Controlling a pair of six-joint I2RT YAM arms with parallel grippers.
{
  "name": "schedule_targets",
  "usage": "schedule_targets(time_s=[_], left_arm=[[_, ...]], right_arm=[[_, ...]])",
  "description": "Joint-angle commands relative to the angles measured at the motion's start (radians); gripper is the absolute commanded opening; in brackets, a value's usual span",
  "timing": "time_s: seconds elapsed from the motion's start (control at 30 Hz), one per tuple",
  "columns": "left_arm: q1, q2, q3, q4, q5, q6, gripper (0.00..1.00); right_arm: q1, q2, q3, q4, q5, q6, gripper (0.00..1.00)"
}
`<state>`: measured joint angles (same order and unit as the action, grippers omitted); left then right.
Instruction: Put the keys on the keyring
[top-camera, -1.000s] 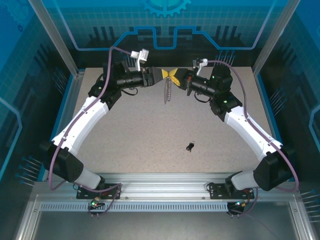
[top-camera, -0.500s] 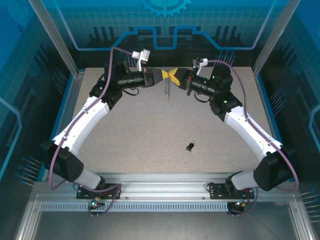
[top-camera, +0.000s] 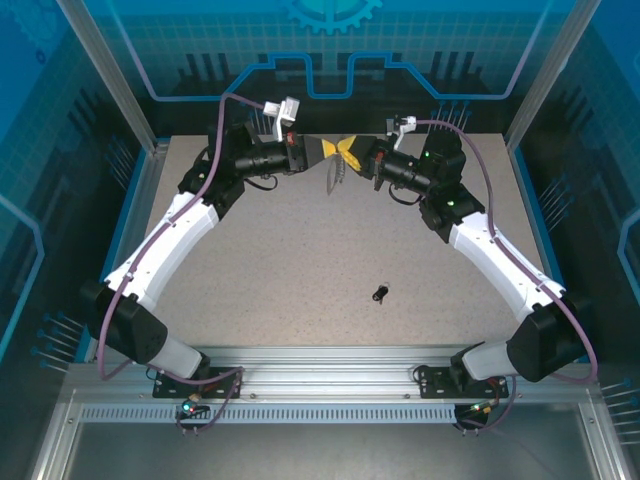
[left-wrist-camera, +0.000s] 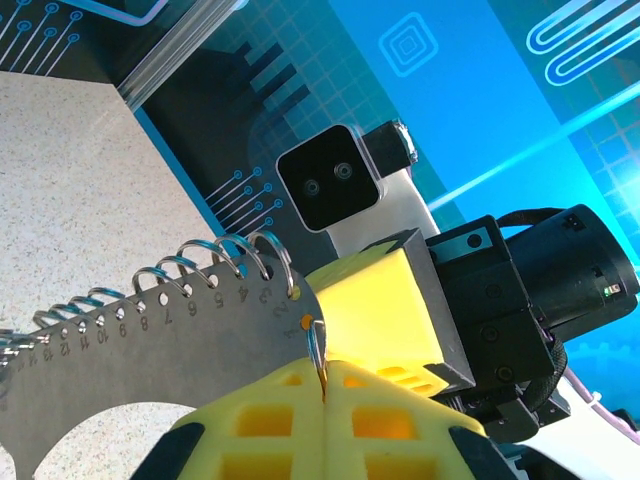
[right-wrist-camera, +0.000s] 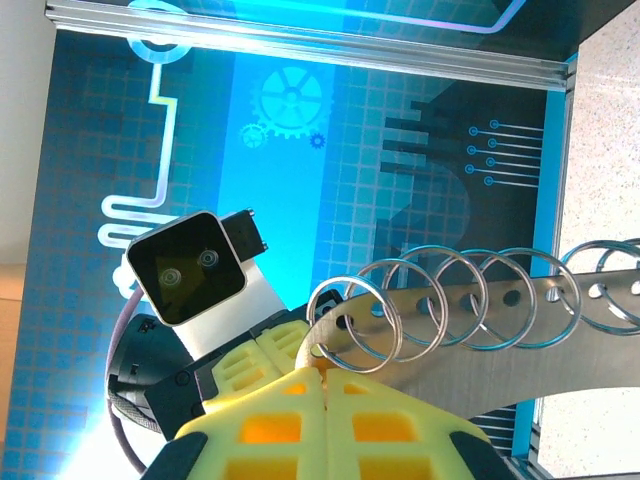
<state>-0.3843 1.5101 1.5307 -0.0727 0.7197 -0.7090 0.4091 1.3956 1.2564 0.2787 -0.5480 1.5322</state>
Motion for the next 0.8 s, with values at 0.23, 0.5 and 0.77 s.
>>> schedule_targets(time_s=[0.23, 0.5, 0.77], left_arm=[[-0.025, 0.031, 0.093, -0.054, -0.003, -0.017, 0.0], [-0.024, 0.071, 0.169, -0.093, 0.009, -0.121, 0.0], [-0.027, 0.099, 0.216, -0.119, -0.005, -0.277, 0.0]], right_arm=[[-0.13, -0.115, 0.138, -0.416, 0.022, -0.348, 0.46], [-0.035, -0.11, 0.357, -0.886, 0.296, -0.986, 0.48], [0.071, -0.111, 0.351, -0.881, 0.386, -1.35, 0.46]])
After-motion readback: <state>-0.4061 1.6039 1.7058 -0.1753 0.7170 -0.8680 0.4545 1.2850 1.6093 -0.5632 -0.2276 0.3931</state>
